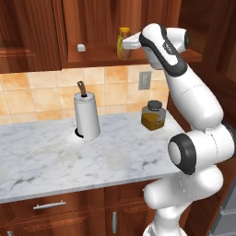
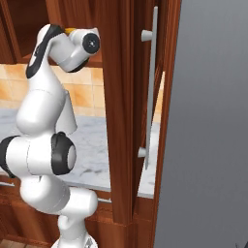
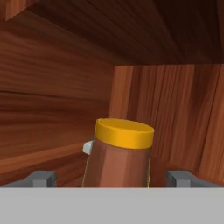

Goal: Pick the honey bottle and honey bottle from the counter and place them in the cabinets closest to them.

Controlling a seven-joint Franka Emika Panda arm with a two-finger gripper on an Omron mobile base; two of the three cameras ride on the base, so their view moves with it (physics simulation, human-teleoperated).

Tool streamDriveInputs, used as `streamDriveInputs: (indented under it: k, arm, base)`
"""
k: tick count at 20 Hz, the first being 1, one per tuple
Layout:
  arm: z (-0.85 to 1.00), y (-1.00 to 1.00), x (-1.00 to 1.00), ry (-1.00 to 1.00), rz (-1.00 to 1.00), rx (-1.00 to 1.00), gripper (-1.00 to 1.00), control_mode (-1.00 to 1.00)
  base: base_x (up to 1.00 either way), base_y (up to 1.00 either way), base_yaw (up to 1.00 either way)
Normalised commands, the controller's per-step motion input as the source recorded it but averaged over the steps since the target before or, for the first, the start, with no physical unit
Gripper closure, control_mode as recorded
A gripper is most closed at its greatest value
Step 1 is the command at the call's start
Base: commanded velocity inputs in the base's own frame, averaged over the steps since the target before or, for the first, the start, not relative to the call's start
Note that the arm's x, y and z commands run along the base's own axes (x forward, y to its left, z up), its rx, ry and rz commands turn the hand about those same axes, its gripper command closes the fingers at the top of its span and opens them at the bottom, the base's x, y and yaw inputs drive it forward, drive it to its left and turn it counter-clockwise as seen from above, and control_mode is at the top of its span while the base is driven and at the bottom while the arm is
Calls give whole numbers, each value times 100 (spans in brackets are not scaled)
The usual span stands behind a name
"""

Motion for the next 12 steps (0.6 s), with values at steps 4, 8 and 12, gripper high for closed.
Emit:
streamDriveInputs:
  k: [4,8,12]
  arm:
    - [9,0,-51,0,0,0,-100,-100]
    - [11,0,-75,0,-2,0,-100,-100]
    - [18,-5,-78,0,-5,0,-100,-100]
  base:
    - [0,0,0]
    - [0,0,0]
    - [0,0,0]
